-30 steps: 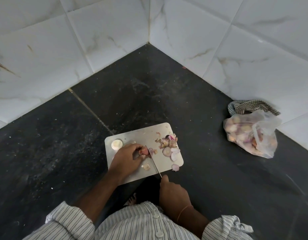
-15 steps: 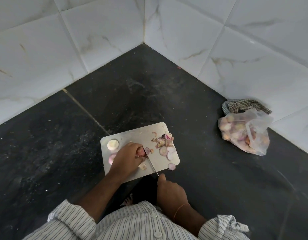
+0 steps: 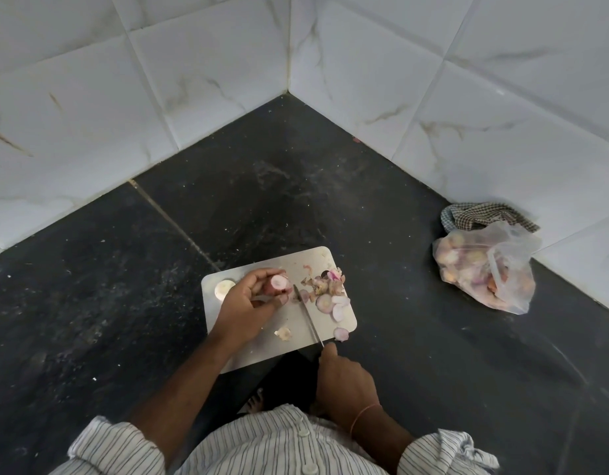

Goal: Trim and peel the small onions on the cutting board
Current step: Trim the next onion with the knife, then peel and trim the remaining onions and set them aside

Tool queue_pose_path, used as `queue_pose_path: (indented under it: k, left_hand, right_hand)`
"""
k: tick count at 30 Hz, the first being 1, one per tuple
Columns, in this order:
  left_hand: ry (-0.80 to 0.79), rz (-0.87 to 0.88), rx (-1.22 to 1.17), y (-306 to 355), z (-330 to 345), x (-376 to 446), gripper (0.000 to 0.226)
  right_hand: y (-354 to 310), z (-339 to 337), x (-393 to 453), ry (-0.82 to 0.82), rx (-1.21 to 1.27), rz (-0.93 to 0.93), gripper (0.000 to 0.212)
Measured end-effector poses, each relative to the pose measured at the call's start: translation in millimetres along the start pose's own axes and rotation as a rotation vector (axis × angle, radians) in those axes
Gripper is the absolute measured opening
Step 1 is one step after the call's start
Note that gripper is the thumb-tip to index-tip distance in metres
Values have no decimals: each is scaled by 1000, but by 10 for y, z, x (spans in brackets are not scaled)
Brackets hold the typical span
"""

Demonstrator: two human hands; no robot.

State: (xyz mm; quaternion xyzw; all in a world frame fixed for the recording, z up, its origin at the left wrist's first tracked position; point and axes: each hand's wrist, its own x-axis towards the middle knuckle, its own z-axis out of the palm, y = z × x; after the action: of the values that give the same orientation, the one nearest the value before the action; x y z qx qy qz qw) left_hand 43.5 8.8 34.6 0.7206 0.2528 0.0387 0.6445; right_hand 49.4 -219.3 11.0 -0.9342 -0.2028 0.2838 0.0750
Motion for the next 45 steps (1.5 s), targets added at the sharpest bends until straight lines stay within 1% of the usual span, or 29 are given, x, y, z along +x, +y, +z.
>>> queue_pose_path:
  k: [3, 6, 8, 11, 14, 16, 19, 23, 27, 29, 30, 31, 32, 33, 35, 36, 37, 38, 41, 43, 45]
  left_hand:
    - [8, -17, -14, -5, 15, -20, 44]
    - [33, -49, -22, 7, 38, -30, 40]
    - [41, -74, -60, 33, 50, -30, 37]
    - [33, -76, -98, 103, 71, -40, 37]
    - [22, -75, -136, 175, 95, -64, 47]
    - [15, -62, -137, 184, 104, -73, 50]
    - [17, -47, -94, 175, 99, -86, 49]
    - [18, -18, -18, 156, 77, -78, 42]
    - [-18, 38, 76, 155, 70, -87, 52]
    - [-21, 47, 87, 167, 73, -93, 57]
    - [-20, 48, 84, 178, 76, -93, 60]
    - [-18, 54, 84, 187, 81, -88, 61]
    - [-14, 62, 87, 199, 93, -81, 59]
    - [-11, 72, 87, 213, 109, -77, 57]
    - [-11, 95, 78, 259, 151, -82, 51]
    - [-13, 103, 74, 285, 174, -89, 48]
    - [-14, 107, 66, 304, 195, -94, 45]
    - [-17, 108, 54, 322, 214, -102, 43]
    - [-28, 115, 33, 353, 239, -120, 41]
    - [-46, 112, 32, 360, 213, -118, 45]
    - [-100, 86, 1, 358, 171, -112, 53]
  right_hand:
    - [94, -6, 27, 73, -9, 20, 30]
    - [137, -8, -4, 132, -8, -3, 45]
    - [143, -45, -35, 163, -20, -22, 51]
    - [162, -110, -32, 183, -49, -32, 49]
    - [192, -145, -10, 174, -102, -57, 44]
    - [207, -163, 24, 171, -108, -68, 42]
    - [236, -159, 85, 172, -93, -76, 48]
    - [286, -182, 136, 182, -61, -86, 62]
    - [291, -249, 143, 207, -126, -102, 66]
    - [276, -320, 161, 258, -124, -152, 66]
    - [255, -372, 167, 294, -55, -184, 63]
    - [223, -433, 177, 317, 73, -201, 57]
    - [172, -516, 190, 317, 264, -201, 51]
    - [100, -617, 205, 266, 507, -176, 45]
    - [-80, -824, 226, 44, 1011, -103, 37]
    - [-158, -898, 247, -51, 1153, -76, 37]
    - [-221, -954, 263, -103, 1216, -72, 36]
    - [-273, -988, 276, -114, 1240, -79, 34]
    - [-350, -1012, 321, -68, 1297, -78, 26]
    - [-362, -1011, 345, -49, 1324, -81, 22]
    - [-341, -1017, 376, -29, 1323, -101, 20]
